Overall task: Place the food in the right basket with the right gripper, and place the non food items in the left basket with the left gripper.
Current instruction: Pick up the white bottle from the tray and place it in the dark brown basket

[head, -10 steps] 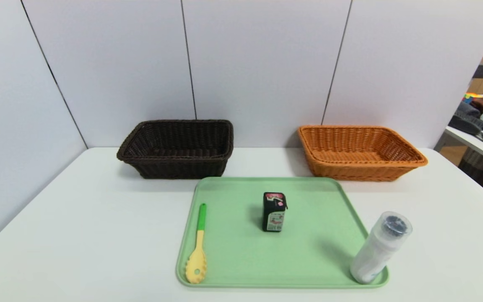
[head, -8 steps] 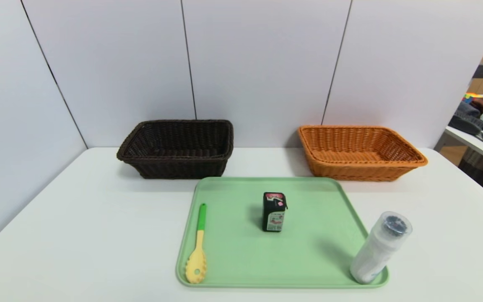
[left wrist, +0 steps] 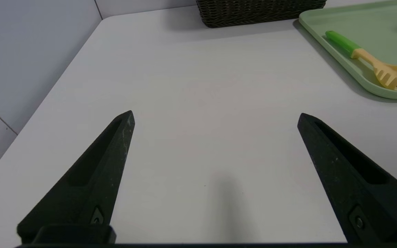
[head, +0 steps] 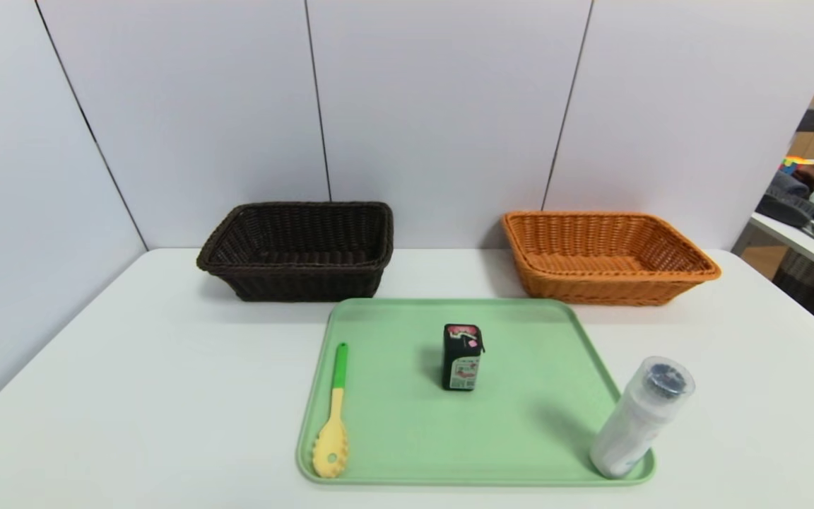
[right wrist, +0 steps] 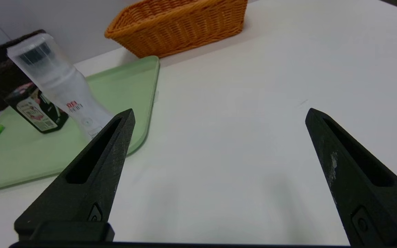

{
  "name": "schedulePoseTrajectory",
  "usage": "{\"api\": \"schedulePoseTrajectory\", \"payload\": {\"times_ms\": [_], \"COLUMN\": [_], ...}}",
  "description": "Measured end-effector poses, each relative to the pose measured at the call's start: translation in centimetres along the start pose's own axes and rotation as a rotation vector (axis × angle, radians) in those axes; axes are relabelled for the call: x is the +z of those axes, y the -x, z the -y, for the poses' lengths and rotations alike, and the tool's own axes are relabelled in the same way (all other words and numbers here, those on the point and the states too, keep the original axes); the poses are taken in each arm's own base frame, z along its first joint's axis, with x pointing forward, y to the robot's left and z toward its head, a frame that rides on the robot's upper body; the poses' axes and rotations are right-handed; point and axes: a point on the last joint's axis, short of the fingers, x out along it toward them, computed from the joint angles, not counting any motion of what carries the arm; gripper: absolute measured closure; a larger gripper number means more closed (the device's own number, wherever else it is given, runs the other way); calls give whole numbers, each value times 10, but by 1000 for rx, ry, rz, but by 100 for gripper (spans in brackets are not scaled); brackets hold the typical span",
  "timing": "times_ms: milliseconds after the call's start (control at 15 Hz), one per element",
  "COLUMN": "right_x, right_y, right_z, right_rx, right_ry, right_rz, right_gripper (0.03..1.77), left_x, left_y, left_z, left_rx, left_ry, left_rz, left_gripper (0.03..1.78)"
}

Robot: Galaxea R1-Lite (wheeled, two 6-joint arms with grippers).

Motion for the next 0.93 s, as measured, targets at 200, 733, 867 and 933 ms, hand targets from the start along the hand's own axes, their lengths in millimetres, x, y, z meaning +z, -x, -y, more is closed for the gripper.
{"api": "schedulePoseTrajectory", "payload": {"times_ms": [200,733,867,933], "right_x": [15,74,95,102], "right_y": [8,2,-9,-14], "right_z": [-5,-24,-31,-34], "right_rx": [25,107,107,104], "right_ry": [-31,-37,-36,-35], "right_rz": [4,-127,-156,-172], "right_gripper": [9,9,9,9], "left_x": [10,88,119,136], "left_y": [3,-15,-33,-44], "left_z": [0,-5,-7,-9], "left_rx": [-24,-130,-146,-158], "left_ry": [20,79,87,90], "left_rz": [25,-113,-138,-148], "left_gripper": [12,12,12,12]}}
